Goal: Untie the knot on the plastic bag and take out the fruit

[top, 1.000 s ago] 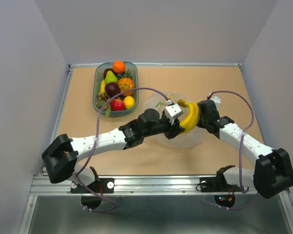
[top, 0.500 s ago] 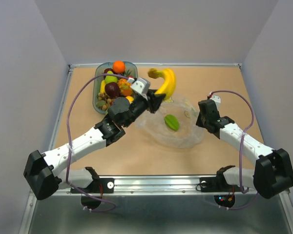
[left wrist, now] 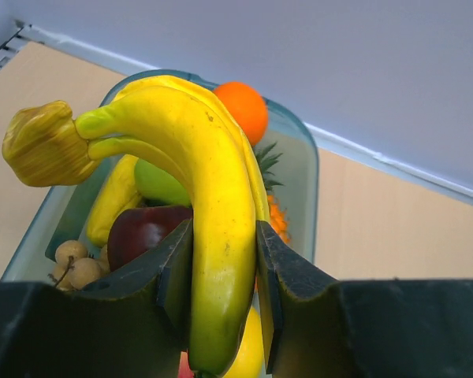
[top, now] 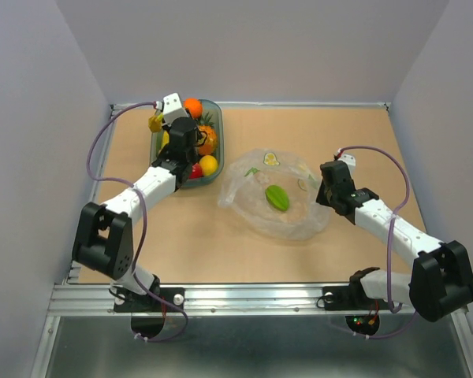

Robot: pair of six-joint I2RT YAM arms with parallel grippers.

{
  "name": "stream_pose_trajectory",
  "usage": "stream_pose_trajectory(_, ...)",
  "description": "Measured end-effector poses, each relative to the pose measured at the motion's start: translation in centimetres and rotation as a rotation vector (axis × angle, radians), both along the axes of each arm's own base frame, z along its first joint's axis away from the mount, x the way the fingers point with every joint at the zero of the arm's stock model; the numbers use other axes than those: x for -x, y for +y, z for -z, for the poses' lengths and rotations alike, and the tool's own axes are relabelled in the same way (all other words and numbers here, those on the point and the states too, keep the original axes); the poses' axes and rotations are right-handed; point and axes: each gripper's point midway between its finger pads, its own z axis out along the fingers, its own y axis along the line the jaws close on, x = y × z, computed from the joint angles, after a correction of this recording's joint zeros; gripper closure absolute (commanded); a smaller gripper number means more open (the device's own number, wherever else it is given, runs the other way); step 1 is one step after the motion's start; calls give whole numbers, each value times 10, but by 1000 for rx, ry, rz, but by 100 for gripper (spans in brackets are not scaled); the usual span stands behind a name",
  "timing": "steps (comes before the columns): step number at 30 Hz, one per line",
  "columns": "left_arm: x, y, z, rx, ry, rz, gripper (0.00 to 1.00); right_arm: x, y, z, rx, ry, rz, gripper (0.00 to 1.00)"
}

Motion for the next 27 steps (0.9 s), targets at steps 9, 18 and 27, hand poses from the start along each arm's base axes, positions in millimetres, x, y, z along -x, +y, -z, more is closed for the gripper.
stream_pose_trajectory(9, -37, 2, 56, -66, 84, -46, 75, 0, 0, -1, 0, -1, -3, 99)
stream_pose_trajectory(18, -48, -6, 53, -81, 63, -11, 17, 0, 0, -1, -1, -4, -3, 99)
stream_pose_trajectory(27, -22, -30, 8, -44, 9, 94, 15, 0, 0, -4, -3, -13, -6, 99)
